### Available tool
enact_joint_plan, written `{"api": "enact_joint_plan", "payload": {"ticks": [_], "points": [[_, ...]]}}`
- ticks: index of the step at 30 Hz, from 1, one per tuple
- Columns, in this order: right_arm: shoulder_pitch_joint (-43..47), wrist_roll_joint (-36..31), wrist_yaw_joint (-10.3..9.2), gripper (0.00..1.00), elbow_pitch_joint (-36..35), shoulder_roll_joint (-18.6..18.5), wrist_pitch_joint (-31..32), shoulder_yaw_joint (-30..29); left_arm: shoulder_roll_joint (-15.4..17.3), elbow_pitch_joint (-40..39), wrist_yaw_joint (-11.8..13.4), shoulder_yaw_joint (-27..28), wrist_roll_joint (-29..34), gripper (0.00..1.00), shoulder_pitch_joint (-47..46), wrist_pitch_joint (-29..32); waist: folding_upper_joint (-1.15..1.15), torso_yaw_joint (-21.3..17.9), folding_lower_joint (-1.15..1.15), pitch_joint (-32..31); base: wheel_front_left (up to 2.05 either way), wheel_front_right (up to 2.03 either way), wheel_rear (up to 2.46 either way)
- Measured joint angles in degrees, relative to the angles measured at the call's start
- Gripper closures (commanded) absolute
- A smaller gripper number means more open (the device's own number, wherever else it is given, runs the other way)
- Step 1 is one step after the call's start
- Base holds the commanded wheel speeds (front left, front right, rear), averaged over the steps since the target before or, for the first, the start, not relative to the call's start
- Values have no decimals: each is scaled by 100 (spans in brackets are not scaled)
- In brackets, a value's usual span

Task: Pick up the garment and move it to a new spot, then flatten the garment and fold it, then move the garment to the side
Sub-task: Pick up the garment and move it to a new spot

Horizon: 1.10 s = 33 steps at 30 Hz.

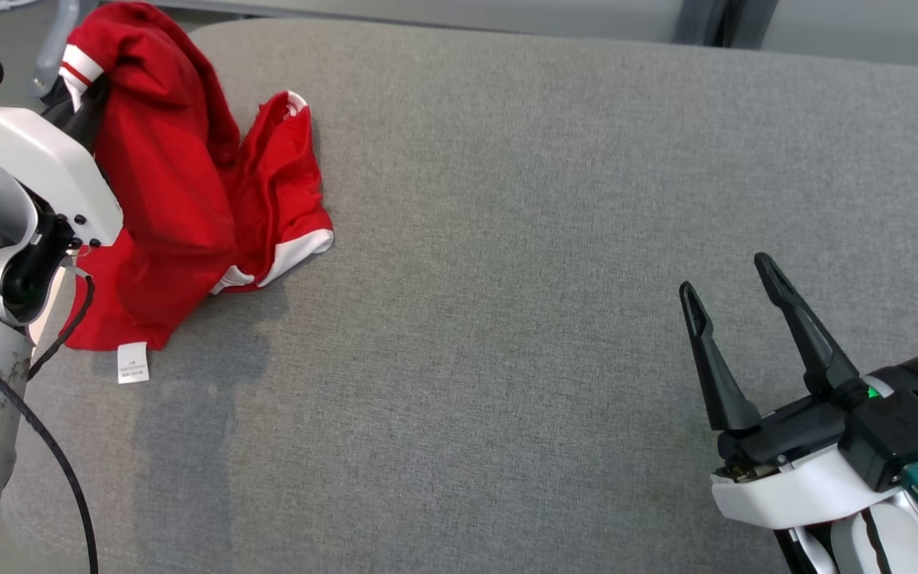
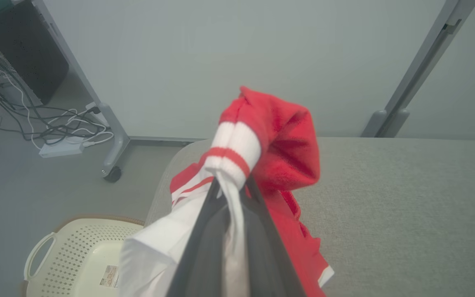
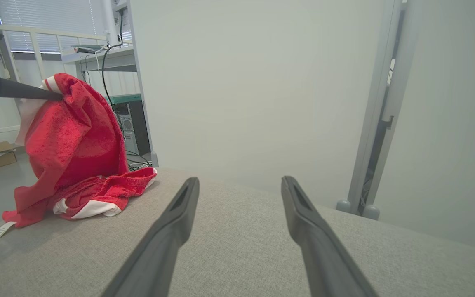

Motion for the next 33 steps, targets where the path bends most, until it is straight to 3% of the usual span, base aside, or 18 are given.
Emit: {"api": "enact_joint_plan", "payload": {"ticks": [8,17,25,33], "points": [[199,-1,0,0,175,126,-36,-49,-120,-606,180,356,-90,100,208,-1044,0,22,0,-511,0,0,0],[298,-32,0,0,319,281,-70,-312,-571,-1552,291,330,-91,100,463,-1762,0,-112,0,-917,0,0,0],[306,-79,1,0,293,338,-100,-576,-1194,-2353,523,12,-170,100,932,-1884,0,-600,0,-1047,0,0,0],[266,-127,1,0,208,356,-101,-853,-1705,-2483,638,-367,-194,100,1198,-2003,0,-1249,0,-1035,0,0,0]]}}
